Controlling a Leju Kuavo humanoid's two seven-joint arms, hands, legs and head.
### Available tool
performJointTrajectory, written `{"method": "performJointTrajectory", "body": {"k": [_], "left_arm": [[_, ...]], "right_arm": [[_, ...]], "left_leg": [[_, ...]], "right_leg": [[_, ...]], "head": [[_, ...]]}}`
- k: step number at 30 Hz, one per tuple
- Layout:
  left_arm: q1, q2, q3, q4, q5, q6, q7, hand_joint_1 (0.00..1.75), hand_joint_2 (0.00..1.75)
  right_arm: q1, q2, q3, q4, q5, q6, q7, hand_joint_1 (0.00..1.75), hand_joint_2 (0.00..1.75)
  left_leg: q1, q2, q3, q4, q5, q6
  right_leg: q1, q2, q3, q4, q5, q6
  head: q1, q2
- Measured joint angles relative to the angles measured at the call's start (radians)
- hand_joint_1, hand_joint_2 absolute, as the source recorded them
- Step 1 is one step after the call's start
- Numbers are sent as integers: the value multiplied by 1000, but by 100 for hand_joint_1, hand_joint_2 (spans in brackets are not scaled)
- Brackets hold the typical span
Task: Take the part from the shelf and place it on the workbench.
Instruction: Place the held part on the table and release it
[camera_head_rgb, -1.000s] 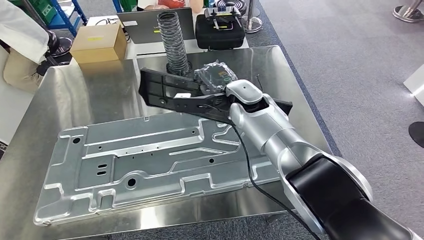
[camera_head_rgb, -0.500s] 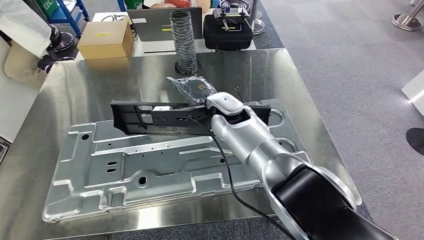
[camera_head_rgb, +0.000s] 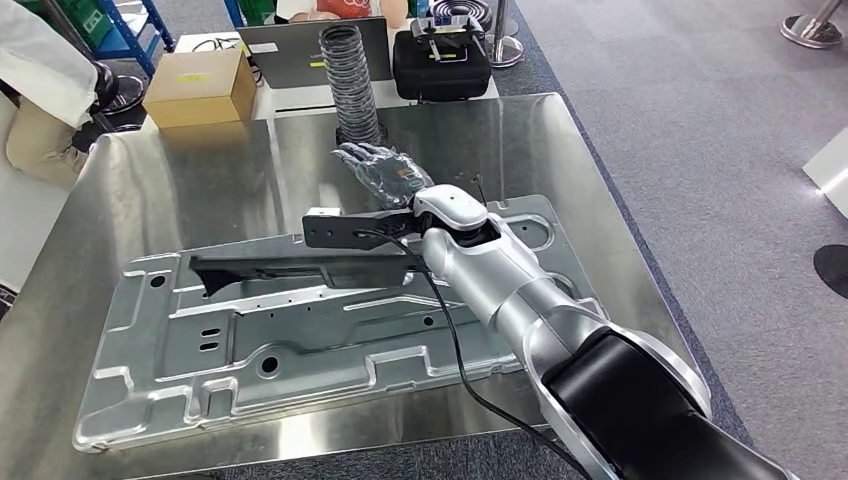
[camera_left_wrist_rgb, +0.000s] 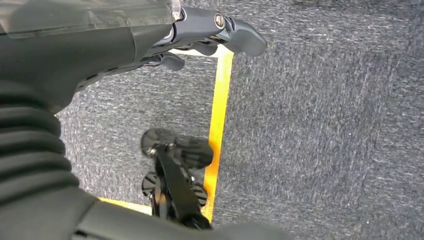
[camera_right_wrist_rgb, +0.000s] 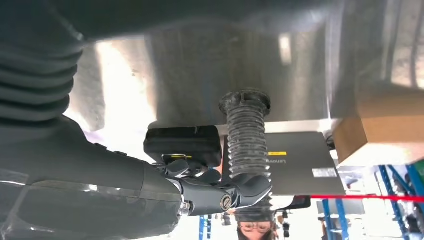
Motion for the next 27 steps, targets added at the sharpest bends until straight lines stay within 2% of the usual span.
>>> {"method": "performJointTrajectory", "body": {"k": [1, 2, 3, 5, 7, 8, 10, 11, 12, 13, 14, 16, 17, 19, 21, 22, 23, 24, 26, 27], "left_arm": [[-1, 1, 0, 0, -2, -1, 0, 0, 0], [-2, 1, -1, 0, -4, -2, 0, 0, 0], [-2, 1, -1, 0, -6, -3, 0, 0, 0], [-1, 1, -1, 0, -8, -4, 0, 0, 0], [-1, 1, -1, 0, -9, -5, 0, 0, 0], [-2, 1, -1, 0, -10, -6, 0, 0, 0], [-3, 1, -1, 0, -9, -6, 2, 0, 0], [-3, 1, -1, 0, -8, -5, 3, 0, 0], [-2, 1, -1, 0, -6, -4, 4, 0, 0], [-2, 1, -1, 0, -5, -2, 5, 0, 0], [-2, 1, -1, 0, -4, -1, 5, 0, 0], [-2, -1, 0, 0, 1, 1, 5, 0, 0], [-2, -2, 0, 0, 4, 1, 5, 0, 0], [-2, -4, 2, 0, 13, 1, 4, 0, 0], [0, -6, 6, 0, 23, 2, -2, 0, 0], [1, -8, 10, 0, 28, 2, -6, 0, 0], [2, -9, 16, 0, 36, 2, -10, 0, 0], [4, -10, 23, 0, 43, 3, -14, 0, 0], [7, -11, 38, 0, 59, 7, -23, 0, 0], [10, -13, 45, 0, 66, 11, -27, 0, 0]], "right_arm": [[-1, 0, -9, -1, -20, -5, -2, 0, 0], [-3, -1, -22, -2, -43, -11, -6, 0, 0], [-4, -2, -37, -4, -67, -17, -11, 0, 0], [-6, -4, -73, -13, -118, -28, -29, 0, 0], [-10, -7, -116, -31, -175, -39, -52, 0, 0], [-13, -10, -139, -42, -209, -42, -66, 0, 0], [-16, -16, -190, -68, -288, -43, -95, 0, 0], [-14, -20, -217, -83, -325, -42, -107, 0, 0], [-12, -25, -244, -100, -358, -41, -116, 0, 0], [-10, -29, -268, -118, -388, -41, -124, 0, 0], [-9, -32, -290, -140, -415, -43, -130, 0, 0], [-9, -35, -329, -187, -471, -48, -146, 0, 0], [-6, -36, -347, -213, -503, -54, -159, 0, 0], [14, -40, -381, -279, -582, -77, -197, 0, 0], [56, -47, -411, -377, -685, -111, -233, 0, 0], [82, -52, -421, -436, -737, -129, -245, 0, 0], [110, -58, -429, -502, -782, -147, -255, 0, 0], [146, -67, -434, -576, -818, -166, -264, 0, 0], [236, -89, -442, -728, -851, -218, -293, 0, 0], [292, -102, -444, -811, -847, -252, -310, 0, 0]], "left_leg": [[0, 0, 33, -66, 23, 1], [0, -1, 54, -109, 34, 5], [-1, -1, 63, -129, 35, 12], [-4, -3, 61, -130, 34, 28], [-3, -2, 61, -134, 39, 43], [-2, -1, 61, -136, 41, 49], [-4, -1, 59, -136, 42, 57], [-6, -1, 59, -136, 42, 58], [-7, -1, 59, -135, 42, 59], [-8, -2, 59, -135, 42, 59], [-9, -3, 59, -134, 42, 59], [-14, -4, 59, -131, 40, 57], [-15, -4, 58, -130, 40, 54], [-17, -4, 57, -131, 40, 45], [-17, -3, 59, -134, 38, 35], [-17, -3, 56, -123, 28, 30], [-17, -2, 45, -95, 9, 26], [-15, -1, 23, -44, -21, 23], [-14, -1, -36, 88, -82, 17], [-13, -1, -56, 131, -93, 15]], "right_leg": [[1, 1, -1, 5, -3, 5], [3, 2, -4, 8, -4, 11], [5, 3, -6, 10, -4, 16], [6, 3, -9, 11, -3, 27], [3, 3, -20, 36, -23, 37], [1, 2, -38, 76, -48, 41], [1, 2, -100, 213, -115, 46], [1, 2, -130, 277, -137, 47], [1, 2, -148, 312, -143, 46], [1, 2, -146, 306, -128, 44], [2, 2, -125, 259, -98, 39], [7, 1, -57, 113, -32, 25], [10, 0, -31, 58, -13, 20], [15, -1, -14, 17, -7, 15], [12, -2, -10, 8, -2, 9], [8, -3, -6, 1, 1, 5], [4, -5, -2, -6, 4, 1], [3, -6, 2, -10, 6, -2], [4, -7, 4, -11, 5, -5], [4, -8, 4, -10, 3, -5]], "head": [[-1, 0], [-1, 0], [-1, 0], [-1, 0], [0, 0], [1, 0], [2, 0], [2, 0], [2, 0], [2, 0], [2, 0], [2, 0], [1, 0], [1, 0], [1, 0], [0, 0], [-1, 0], [-3, 0], [-4, 0], [-4, 0]]}}
